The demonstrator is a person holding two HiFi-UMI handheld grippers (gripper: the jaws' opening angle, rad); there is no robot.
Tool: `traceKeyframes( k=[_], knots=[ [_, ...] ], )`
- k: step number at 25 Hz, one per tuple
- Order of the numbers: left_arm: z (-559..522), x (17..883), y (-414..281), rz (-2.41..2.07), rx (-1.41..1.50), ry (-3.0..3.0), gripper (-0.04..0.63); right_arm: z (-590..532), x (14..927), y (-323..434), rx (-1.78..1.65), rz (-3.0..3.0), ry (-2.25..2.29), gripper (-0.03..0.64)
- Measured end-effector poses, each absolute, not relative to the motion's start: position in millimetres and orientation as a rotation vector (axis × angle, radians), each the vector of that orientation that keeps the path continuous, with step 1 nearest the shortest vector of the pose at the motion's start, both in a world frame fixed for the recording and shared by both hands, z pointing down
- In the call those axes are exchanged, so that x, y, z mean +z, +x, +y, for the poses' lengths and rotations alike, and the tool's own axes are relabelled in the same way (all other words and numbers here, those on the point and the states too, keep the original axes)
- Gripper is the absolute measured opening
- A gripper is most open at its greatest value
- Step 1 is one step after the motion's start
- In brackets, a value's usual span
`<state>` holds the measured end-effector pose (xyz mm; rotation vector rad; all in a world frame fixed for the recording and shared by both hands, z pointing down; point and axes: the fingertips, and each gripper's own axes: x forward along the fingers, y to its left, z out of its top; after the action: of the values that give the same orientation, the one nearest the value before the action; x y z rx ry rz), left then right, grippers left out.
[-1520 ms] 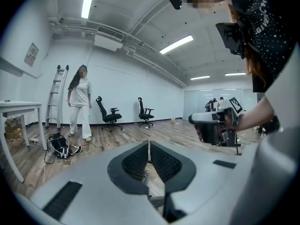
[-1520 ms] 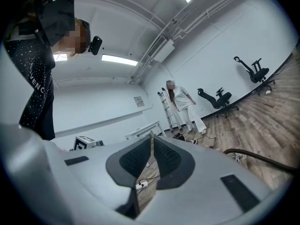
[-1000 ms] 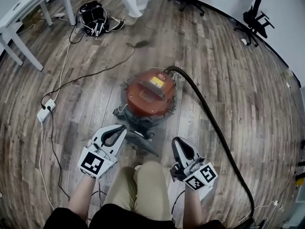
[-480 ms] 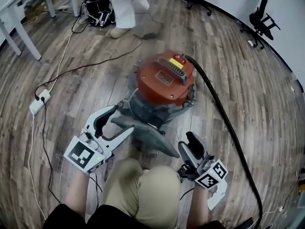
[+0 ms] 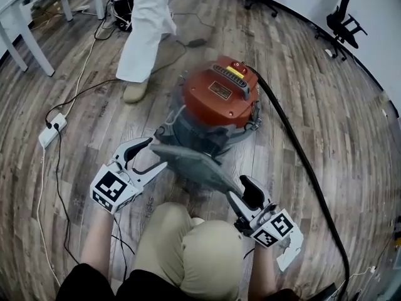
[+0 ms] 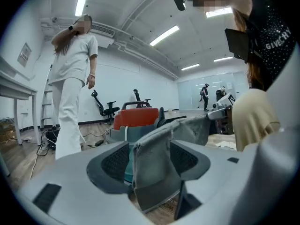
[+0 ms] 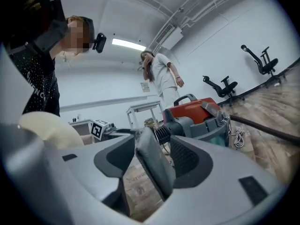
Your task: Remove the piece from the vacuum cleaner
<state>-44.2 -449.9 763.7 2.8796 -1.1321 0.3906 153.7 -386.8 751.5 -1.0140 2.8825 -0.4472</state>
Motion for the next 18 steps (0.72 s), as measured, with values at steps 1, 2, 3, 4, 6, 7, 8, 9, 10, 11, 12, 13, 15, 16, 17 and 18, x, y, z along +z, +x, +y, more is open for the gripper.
traceKeyframes(
  k=[1,2,3,4,6,7,8,9,10,11,12,13,15,16,17,18],
  knots=[
    [-451,766,-43,-1.130,0.398,2.880,0.279,-386,754,152,-0.424,2.910,-1.027,0.230],
    [-452,768,-42,-1.131,0.410,2.882,0.279,-386,757,150,-0.404,2.935,-1.038,0.229],
    [-453,769,-42,-1.139,0.423,2.883,0.265,-386,760,149,-0.395,2.953,-1.051,0.229],
    [-453,770,-43,-1.154,0.428,2.878,0.214,-387,762,149,-0.395,2.962,-1.067,0.227],
    [-454,769,-47,-1.196,0.415,2.853,0.095,-388,763,150,-0.398,2.951,-1.103,0.107],
    [-453,769,-48,-1.214,0.407,2.843,0.081,-388,763,151,-0.398,2.941,-1.113,0.063],
    [-452,769,-48,-1.227,0.405,2.838,0.067,-387,762,151,-0.393,2.936,-1.117,0.046],
    [-450,769,-48,-1.235,0.401,2.837,0.042,-385,762,150,-0.385,2.938,-1.117,0.040],
    [-447,769,-47,-1.240,0.385,2.834,0.028,-383,761,150,-0.376,2.943,-1.112,0.038],
    [-445,769,-47,-1.240,0.358,2.827,0.026,-381,761,149,-0.372,2.947,-1.102,0.037],
    [-443,768,-48,-1.237,0.330,2.818,0.023,-380,761,147,-0.375,2.945,-1.088,0.035],
    [-442,767,-48,-1.233,0.311,2.813,0.023,-378,760,146,-0.383,2.941,-1.075,0.035],
    [-436,767,-48,-1.222,0.300,2.818,0.021,-373,760,145,-0.395,2.934,-1.064,0.034],
    [-433,766,-47,-1.216,0.300,2.824,0.021,-372,760,144,-0.396,2.934,-1.063,0.034],
    [-429,766,-46,-1.210,0.304,2.830,0.021,-370,759,144,-0.393,2.934,-1.063,0.034],
    [-425,767,-45,-1.206,0.314,2.836,0.021,-369,758,143,-0.390,2.935,-1.060,0.034]
  ],
)
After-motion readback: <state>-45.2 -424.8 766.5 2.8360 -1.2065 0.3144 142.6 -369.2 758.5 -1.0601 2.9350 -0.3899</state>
